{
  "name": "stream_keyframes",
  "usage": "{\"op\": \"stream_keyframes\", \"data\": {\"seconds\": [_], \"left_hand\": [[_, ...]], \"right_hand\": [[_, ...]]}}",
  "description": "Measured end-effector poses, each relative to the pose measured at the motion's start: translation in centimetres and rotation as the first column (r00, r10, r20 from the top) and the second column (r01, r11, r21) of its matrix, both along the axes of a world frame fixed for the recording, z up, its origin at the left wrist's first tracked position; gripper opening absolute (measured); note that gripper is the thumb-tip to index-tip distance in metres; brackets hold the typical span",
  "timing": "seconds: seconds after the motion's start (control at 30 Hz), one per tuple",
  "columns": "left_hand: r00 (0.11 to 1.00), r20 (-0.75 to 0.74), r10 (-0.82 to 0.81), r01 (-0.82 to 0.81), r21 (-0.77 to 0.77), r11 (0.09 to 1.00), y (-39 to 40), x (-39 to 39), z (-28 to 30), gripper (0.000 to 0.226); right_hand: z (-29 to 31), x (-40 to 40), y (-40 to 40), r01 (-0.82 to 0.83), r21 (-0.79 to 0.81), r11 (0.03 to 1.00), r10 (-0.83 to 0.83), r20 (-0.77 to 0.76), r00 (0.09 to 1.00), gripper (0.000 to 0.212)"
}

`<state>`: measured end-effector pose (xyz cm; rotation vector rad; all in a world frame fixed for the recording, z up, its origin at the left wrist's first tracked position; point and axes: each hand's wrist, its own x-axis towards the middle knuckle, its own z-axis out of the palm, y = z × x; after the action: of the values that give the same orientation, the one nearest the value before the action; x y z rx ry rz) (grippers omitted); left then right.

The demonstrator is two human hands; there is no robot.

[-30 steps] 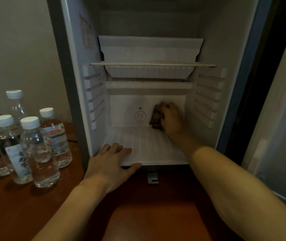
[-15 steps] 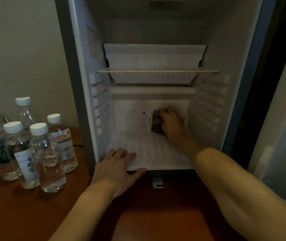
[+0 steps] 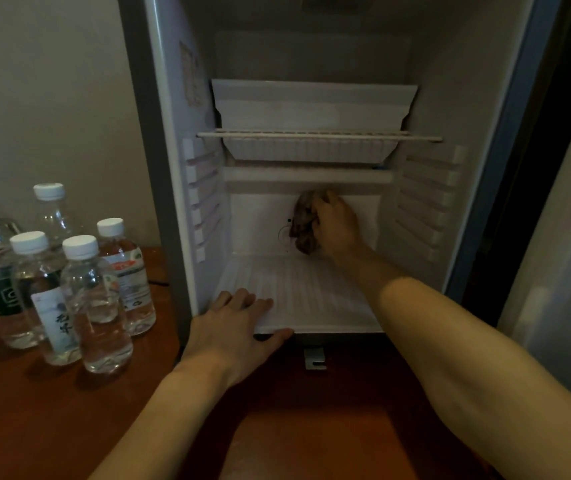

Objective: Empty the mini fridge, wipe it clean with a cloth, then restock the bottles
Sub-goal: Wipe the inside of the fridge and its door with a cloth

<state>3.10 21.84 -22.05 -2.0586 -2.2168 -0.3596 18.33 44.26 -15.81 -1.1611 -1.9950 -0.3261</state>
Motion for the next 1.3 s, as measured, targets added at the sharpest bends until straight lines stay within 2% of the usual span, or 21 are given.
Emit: {"op": "stream_keyframes", "data": {"seconds": [0.13, 0.2, 0.27, 0.4, 0.5, 0.67, 0.87, 0.97, 1.13, 1.3], "left_hand": [[1.0, -0.006, -0.002, 0.002, -0.001, 1.0, -0.1, 0.1, 0.2, 0.076], [1.0, -0.007, -0.008, 0.008, 0.001, 1.0, -0.1, 0.1, 0.3, 0.076], [1.0, -0.016, -0.006, 0.006, 0.01, 1.0, -0.1, 0.0, 0.1, 0.076], [1.0, -0.02, -0.007, 0.007, 0.022, 1.0, -0.1, -0.1, 0.0, 0.075], [1.0, -0.02, -0.006, 0.006, 0.014, 1.0, -0.1, -0.1, 0.1, 0.075], [1.0, -0.018, -0.007, 0.008, 0.016, 1.0, 0.0, -0.1, 0.0, 0.075], [1.0, -0.008, -0.006, 0.006, 0.02, 1.0, 0.0, 0.0, 0.0, 0.074], [1.0, -0.002, -0.009, 0.009, 0.021, 1.0, -0.2, 0.1, 0.1, 0.073], [1.0, 0.003, -0.007, 0.007, 0.018, 1.0, -0.2, 0.2, 0.2, 0.073], [1.0, -0.013, -0.006, 0.006, 0.011, 1.0, -0.2, 0.1, 0.2, 0.074]], "right_hand": [[-2.8, 0.1, -0.2, -0.064, -0.032, 0.997, 0.066, 0.065, 0.996, 0.023], [-4.4, 0.0, -0.3, -0.045, -0.047, 0.998, 0.049, 0.106, 0.993, 0.023], [-5.1, -0.1, -0.2, -0.025, -0.07, 0.997, 0.031, 0.081, 0.996, 0.027], [-4.7, -0.1, -0.4, -0.037, -0.116, 0.993, 0.042, 0.04, 0.998, 0.022], [-4.7, 0.0, -0.6, -0.027, -0.114, 0.993, 0.03, 0.024, 0.999, 0.027], [-2.0, -0.4, -0.5, -0.064, -0.063, 0.996, 0.069, 0.074, 0.995, 0.026], [1.2, -1.7, 0.0, -0.01, 0.011, 1.0, 0.009, 0.096, 0.995, 0.019], [0.8, -2.0, -0.1, -0.044, 0.02, 0.999, 0.045, -0.013, 0.999, 0.011], [-1.2, -1.9, -0.7, -0.02, 0.014, 1.0, 0.019, 0.033, 0.999, 0.01], [-3.8, -1.3, -1.1, 0.007, -0.07, 0.998, 0.005, 0.171, 0.985, 0.028]]}}
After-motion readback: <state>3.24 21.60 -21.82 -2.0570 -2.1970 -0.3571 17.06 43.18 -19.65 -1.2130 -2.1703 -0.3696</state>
